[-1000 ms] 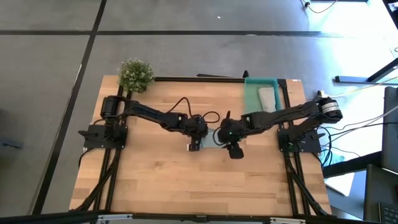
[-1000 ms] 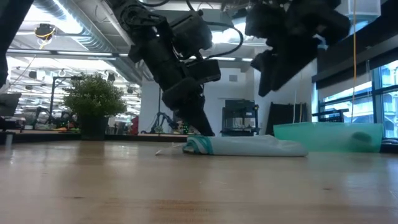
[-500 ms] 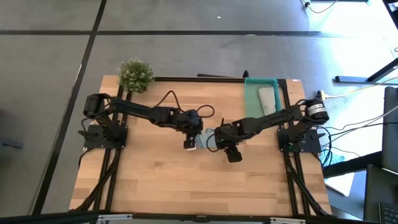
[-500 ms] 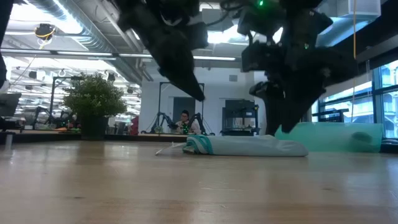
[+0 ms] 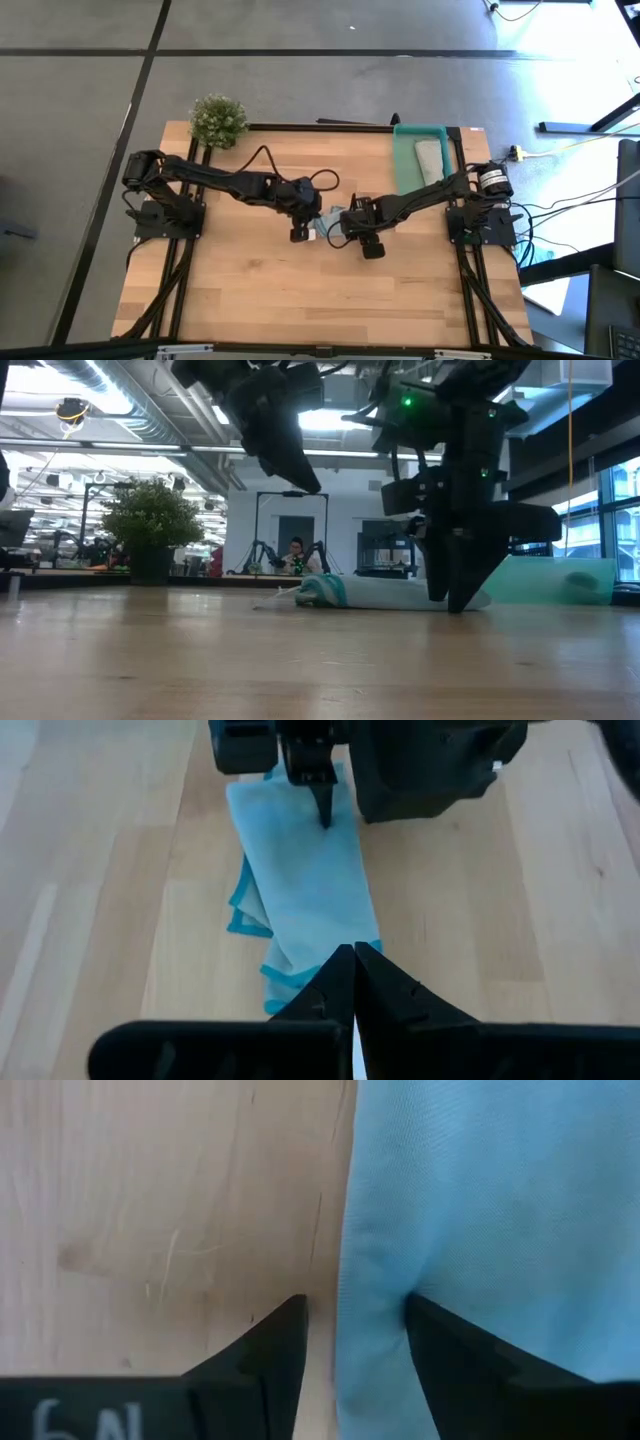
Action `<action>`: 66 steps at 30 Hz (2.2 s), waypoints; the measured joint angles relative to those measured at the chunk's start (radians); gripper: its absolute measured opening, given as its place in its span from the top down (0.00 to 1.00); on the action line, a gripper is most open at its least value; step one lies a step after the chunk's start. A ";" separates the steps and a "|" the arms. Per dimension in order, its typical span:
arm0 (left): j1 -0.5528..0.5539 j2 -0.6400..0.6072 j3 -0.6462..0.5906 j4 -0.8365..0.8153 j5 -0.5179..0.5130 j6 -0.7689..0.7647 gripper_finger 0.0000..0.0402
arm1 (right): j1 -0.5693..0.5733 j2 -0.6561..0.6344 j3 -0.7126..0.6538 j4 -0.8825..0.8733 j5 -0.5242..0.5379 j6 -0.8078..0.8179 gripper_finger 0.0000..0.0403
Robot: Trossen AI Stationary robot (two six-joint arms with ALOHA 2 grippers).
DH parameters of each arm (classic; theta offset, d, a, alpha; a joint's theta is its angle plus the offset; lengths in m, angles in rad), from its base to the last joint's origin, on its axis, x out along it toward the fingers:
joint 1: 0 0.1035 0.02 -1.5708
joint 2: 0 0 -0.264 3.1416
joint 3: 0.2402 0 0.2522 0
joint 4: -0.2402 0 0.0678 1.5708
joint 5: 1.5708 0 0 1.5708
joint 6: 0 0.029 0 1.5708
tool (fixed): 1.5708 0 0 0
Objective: Roll microfiber towels into tight, uniform cylinder then place into a basket
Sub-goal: Roll the blue towel
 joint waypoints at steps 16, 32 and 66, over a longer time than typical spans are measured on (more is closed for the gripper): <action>-0.001 0.000 0.000 -0.076 0.000 -0.005 1.00 | -0.016 0.009 0.025 -0.006 -0.108 -0.028 0.98; -0.053 0.005 0.000 -0.175 0.008 0.022 1.00 | -0.263 0.010 0.114 -0.075 -0.756 -0.083 0.99; 0.018 0.152 0.000 0.143 -0.046 -0.004 1.00 | -0.354 0.011 0.093 -0.036 -0.806 -0.058 0.99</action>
